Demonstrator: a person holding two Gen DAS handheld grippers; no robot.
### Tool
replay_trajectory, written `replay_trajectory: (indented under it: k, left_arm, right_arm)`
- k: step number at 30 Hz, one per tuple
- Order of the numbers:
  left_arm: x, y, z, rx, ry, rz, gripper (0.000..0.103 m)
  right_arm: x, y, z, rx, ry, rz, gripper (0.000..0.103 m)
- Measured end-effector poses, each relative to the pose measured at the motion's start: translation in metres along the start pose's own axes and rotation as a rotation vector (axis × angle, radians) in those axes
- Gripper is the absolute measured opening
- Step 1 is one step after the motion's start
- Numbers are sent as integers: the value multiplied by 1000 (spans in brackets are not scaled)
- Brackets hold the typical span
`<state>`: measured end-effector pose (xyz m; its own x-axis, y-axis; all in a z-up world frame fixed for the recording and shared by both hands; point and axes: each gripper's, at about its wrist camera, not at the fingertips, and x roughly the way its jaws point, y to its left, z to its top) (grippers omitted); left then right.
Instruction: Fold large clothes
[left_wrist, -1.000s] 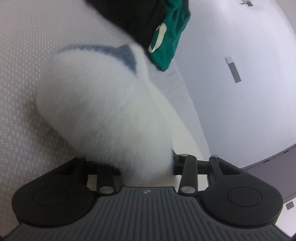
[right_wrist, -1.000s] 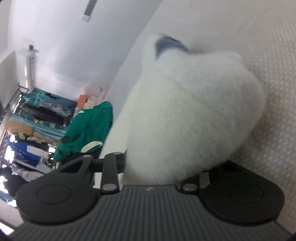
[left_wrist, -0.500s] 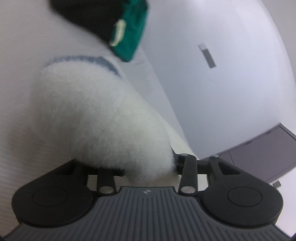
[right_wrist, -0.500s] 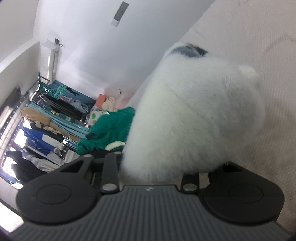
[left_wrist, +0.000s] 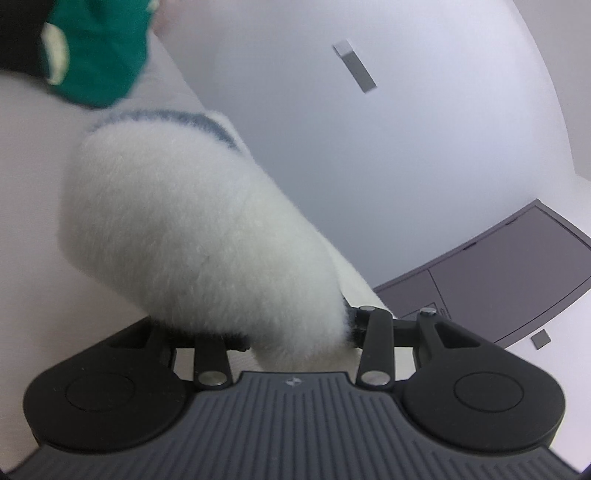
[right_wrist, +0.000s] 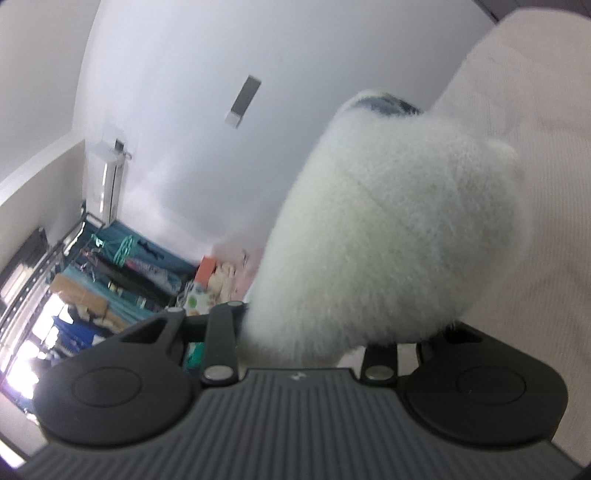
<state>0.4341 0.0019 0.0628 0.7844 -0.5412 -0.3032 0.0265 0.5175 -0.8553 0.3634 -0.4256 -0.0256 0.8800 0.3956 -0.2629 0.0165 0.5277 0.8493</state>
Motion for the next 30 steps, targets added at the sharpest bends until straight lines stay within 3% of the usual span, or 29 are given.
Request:
replay_trajectory:
  k: [7,13,18,22,25,30]
  left_arm:
    - [115,-37,9,47,45,-12,45]
    - [210,-29,4,114,90,-5,45]
    - [260,9,-21,161,138,-32,45]
    - [280,42,-43,152,194,2,45]
    - [282,62,-56,152,196,-21,46]
    - [283,75,-70,253,202,-18,49]
  right_arm:
    - [31,-39,69,-25,-65,-19,41]
    - [56,-98,92,-30,-85,-45,41]
    - [67,-159,83,-5,-74,-69,41]
    - [66,-199,65,15,-48,-108,41]
    - [65,-220,49,37,-18,-132,41]
    - [53,-235,24,2,-25,-108,43]
